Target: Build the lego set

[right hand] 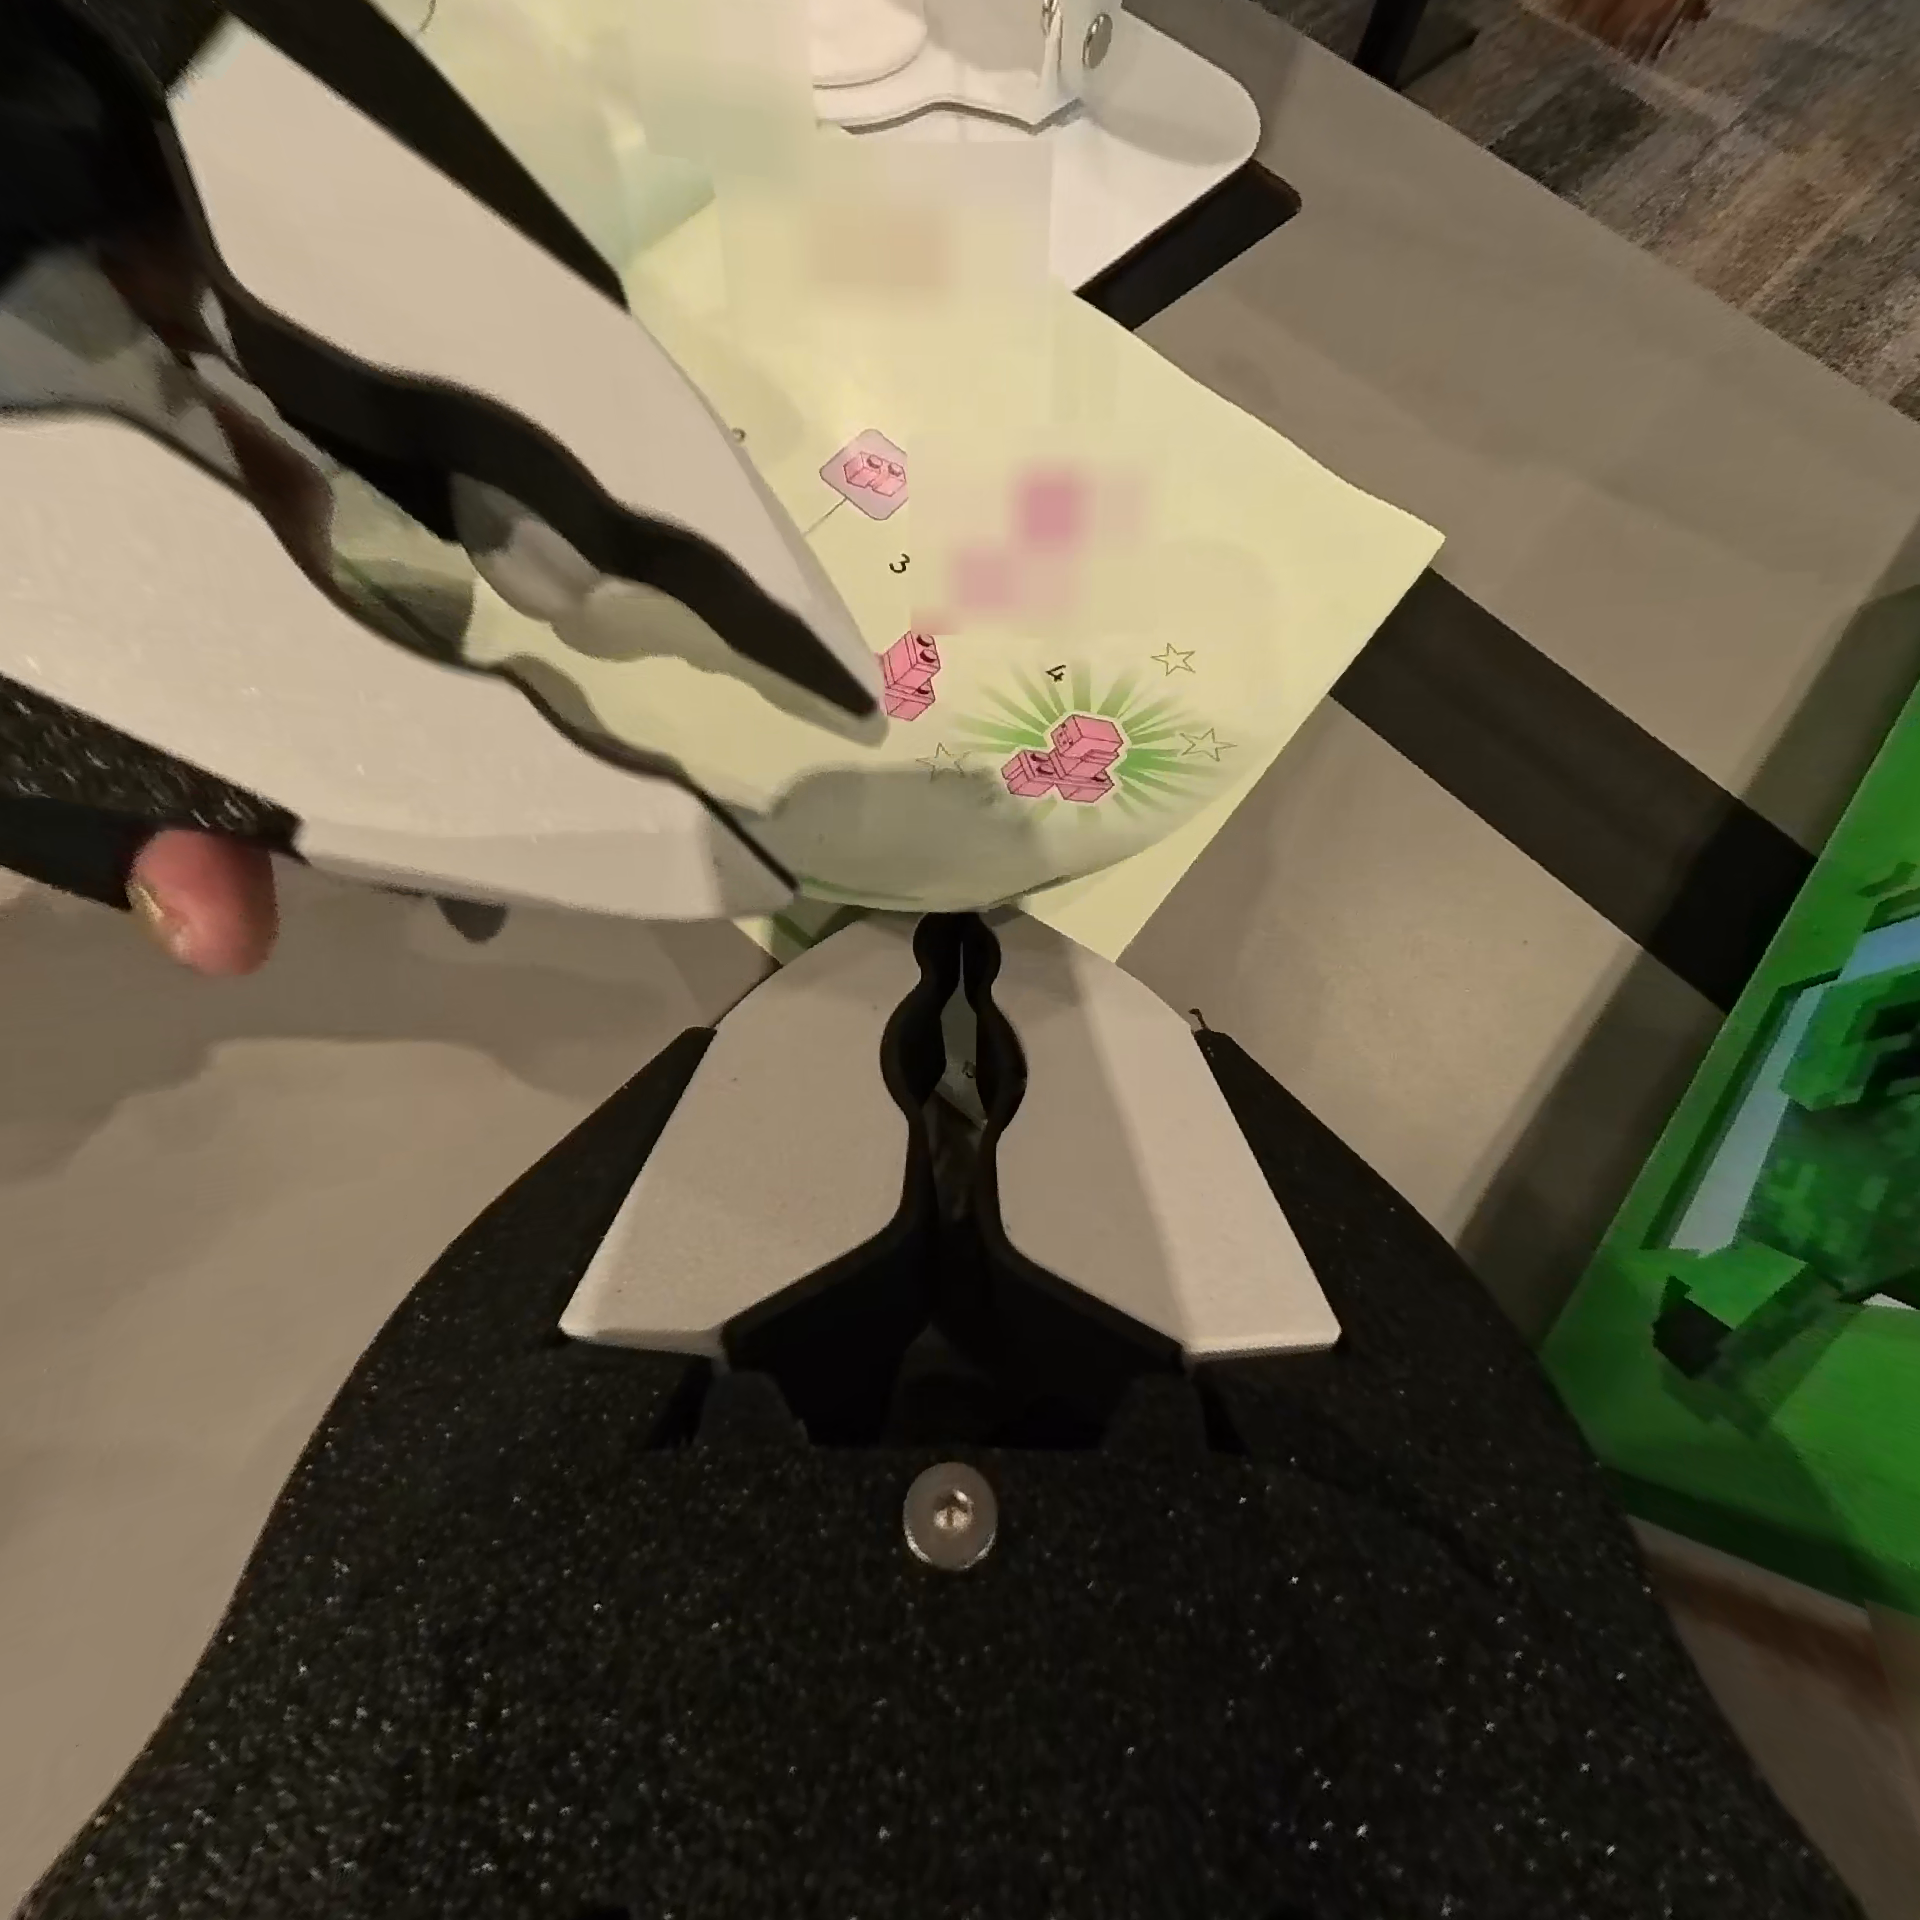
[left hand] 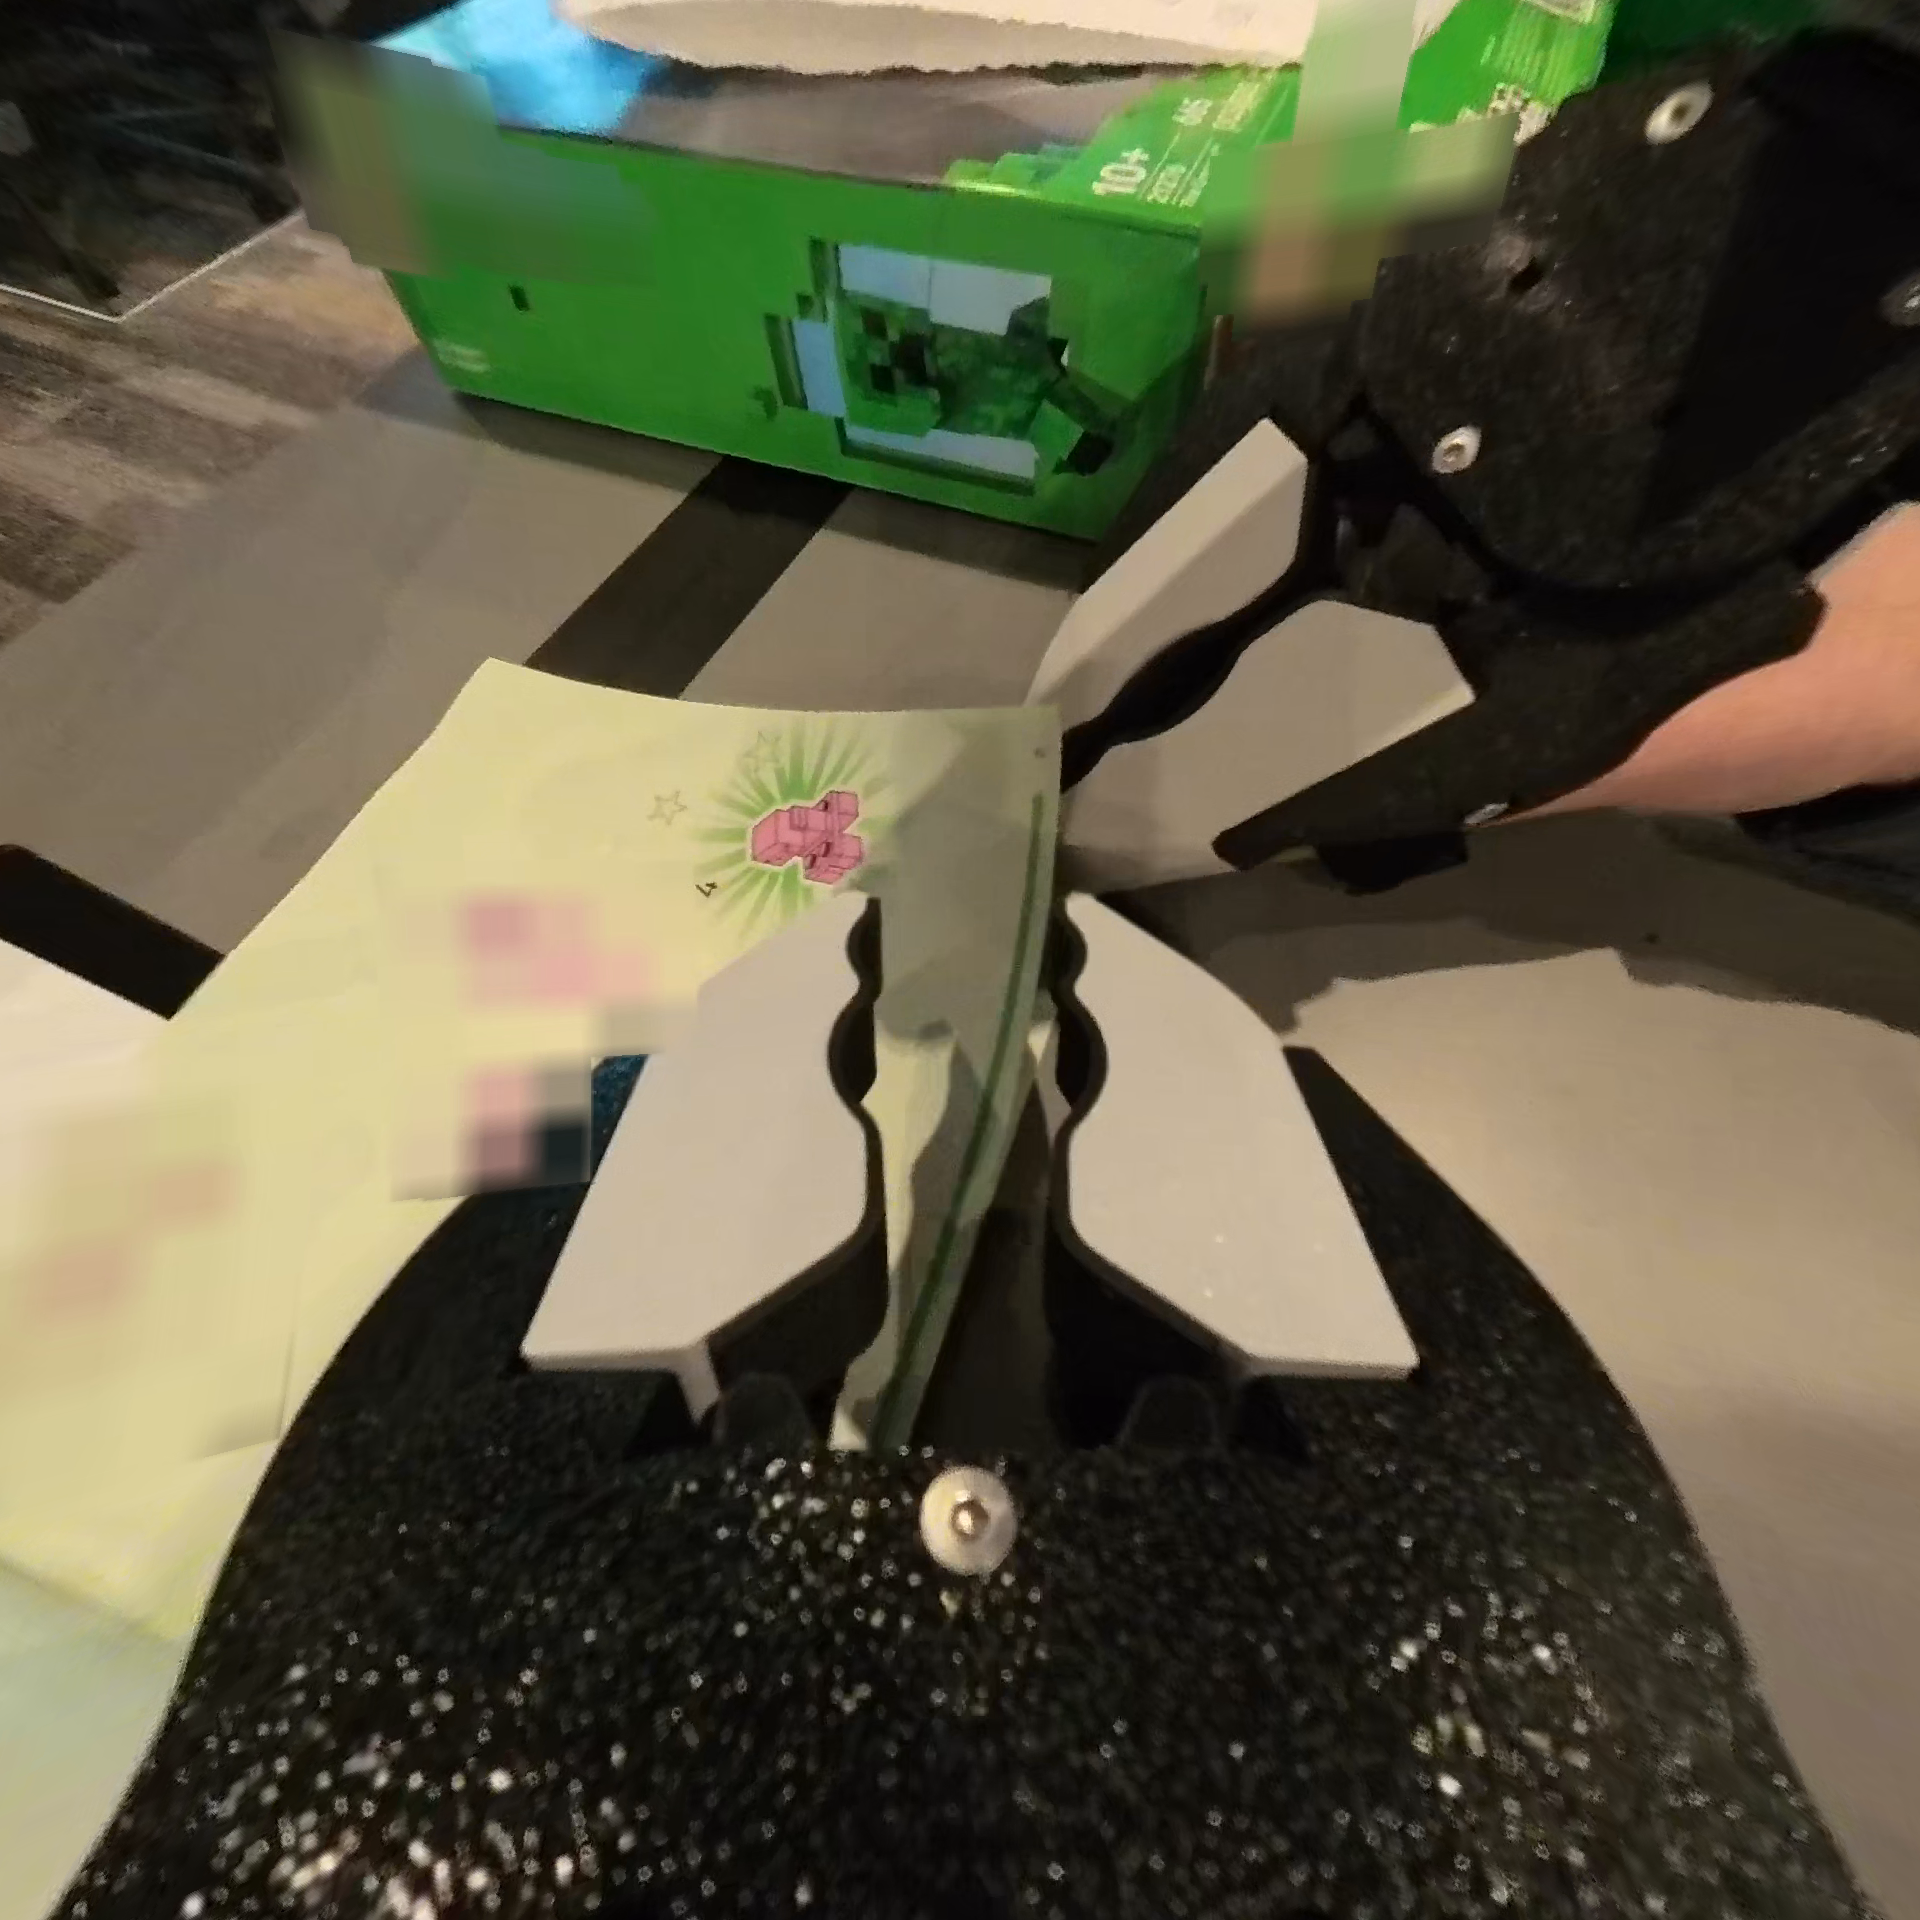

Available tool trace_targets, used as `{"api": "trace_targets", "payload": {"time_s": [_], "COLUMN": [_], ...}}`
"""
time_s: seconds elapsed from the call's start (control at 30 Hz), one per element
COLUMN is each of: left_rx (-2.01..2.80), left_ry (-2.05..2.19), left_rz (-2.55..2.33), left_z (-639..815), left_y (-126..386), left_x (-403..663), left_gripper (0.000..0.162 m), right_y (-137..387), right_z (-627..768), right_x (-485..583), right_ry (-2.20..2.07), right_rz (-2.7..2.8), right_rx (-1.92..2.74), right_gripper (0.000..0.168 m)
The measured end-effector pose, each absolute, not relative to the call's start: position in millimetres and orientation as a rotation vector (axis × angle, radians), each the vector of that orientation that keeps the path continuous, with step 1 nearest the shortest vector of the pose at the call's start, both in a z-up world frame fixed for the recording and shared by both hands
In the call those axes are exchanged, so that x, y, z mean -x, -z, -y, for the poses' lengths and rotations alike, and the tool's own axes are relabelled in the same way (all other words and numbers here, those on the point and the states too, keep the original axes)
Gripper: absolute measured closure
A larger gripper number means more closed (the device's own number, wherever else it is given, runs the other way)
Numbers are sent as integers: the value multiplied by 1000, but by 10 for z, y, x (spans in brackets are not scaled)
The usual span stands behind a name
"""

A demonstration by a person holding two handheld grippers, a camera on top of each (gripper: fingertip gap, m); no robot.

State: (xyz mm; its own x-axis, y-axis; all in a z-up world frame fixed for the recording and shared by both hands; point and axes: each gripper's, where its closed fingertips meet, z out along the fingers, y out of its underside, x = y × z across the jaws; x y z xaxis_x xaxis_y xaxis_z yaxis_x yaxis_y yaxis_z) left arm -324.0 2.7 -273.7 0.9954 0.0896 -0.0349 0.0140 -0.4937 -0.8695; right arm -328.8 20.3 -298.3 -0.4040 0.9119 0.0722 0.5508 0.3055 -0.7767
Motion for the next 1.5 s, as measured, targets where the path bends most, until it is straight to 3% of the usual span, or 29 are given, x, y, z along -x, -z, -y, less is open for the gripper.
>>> {"api": "trace_targets", "payload": {"time_s": [1.5], "left_rx": [2115], "left_ry": [-108], "left_rz": [118], "left_z": [-29], "left_y": [2816], "left_x": [3307], "left_gripper": [135], "right_y": [3034], "right_z": [-191], "right_x": [3270], "right_ry": [-920], "right_rz": [2102], "right_rx": [1308], "right_gripper": [168]}}
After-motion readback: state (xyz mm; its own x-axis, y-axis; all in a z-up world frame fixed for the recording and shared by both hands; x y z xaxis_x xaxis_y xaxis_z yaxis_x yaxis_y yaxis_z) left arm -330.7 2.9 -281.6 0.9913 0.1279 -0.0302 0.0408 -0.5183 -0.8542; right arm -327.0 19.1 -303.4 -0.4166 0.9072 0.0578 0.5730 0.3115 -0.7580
